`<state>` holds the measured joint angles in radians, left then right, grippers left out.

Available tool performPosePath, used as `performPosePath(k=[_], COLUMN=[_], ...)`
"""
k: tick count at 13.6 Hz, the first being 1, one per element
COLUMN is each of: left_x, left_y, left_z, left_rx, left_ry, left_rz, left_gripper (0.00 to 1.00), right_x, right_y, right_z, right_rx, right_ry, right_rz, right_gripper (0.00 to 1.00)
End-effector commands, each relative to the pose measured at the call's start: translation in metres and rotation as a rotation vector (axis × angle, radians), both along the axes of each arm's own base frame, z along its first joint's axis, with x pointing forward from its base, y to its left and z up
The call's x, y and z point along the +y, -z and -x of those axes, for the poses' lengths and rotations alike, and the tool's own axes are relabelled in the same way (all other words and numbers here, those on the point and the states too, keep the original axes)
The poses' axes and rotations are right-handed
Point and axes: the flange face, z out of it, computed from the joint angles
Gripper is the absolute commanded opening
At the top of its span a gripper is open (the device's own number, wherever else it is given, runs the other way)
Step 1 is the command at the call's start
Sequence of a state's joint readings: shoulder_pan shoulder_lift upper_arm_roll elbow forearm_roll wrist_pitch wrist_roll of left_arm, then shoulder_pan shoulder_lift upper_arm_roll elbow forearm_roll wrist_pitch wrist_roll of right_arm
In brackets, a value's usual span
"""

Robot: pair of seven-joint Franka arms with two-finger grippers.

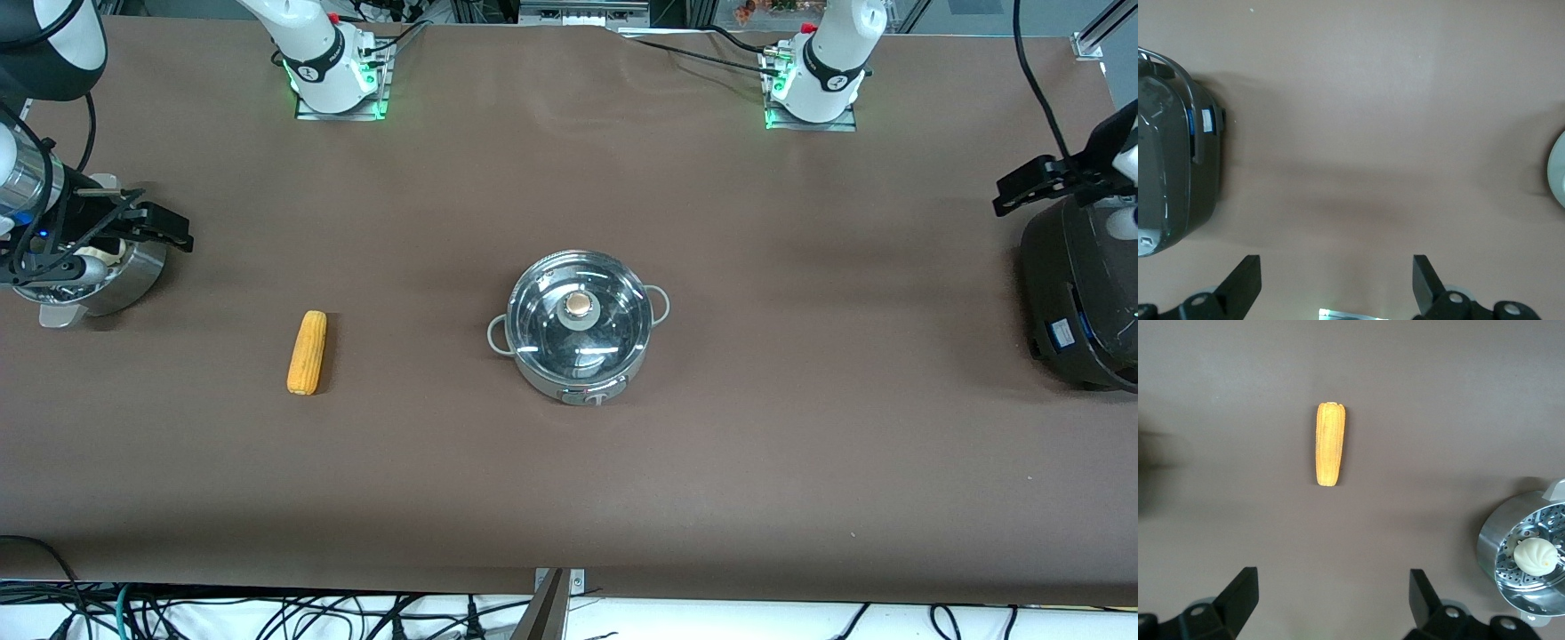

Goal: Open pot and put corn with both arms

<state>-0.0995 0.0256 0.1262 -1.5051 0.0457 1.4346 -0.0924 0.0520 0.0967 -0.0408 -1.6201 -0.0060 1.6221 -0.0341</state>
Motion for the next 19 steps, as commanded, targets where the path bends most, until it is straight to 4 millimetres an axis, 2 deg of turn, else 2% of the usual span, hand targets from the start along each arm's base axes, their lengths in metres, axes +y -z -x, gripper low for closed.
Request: performPosePath(k=[1, 10, 14, 16, 19], left_x=[0.002, -0.003, -0.008, -0.017, -0.012], left_y=[-0.009, -0.008, -0.004, -0.004, 0.001], left_z=[-0.003, -0.003, 0.021, 0.022, 0.02], left_rx=[-0.001, 0.0, 0.027, 0.027, 0.033], left_ry=[0.013, 0.015, 0.035, 0.052, 0.043], left_rz=[0.012, 0.022, 0.051, 0.051, 0.052], left_gripper=[1.0, 1.0, 1.0, 1.0, 1.0], right_x=[0.001, 0.002, 0.003, 0.004, 0.003], right_y=[-0.004, -0.004, -0.004, -0.004, -0.004], right_z=[-0.002, -0.003, -0.003, -0.003, -0.003], right_rx=[-0.001, -0.004, -0.004, -0.004, -0.006], right_ry=[-0.009, -0.011, -0.014, -0.016, -0.015], right_rz=[0.009, 0.009, 0.01, 0.012, 0.012], right_gripper=[1.0, 1.0, 1.0, 1.0, 1.0])
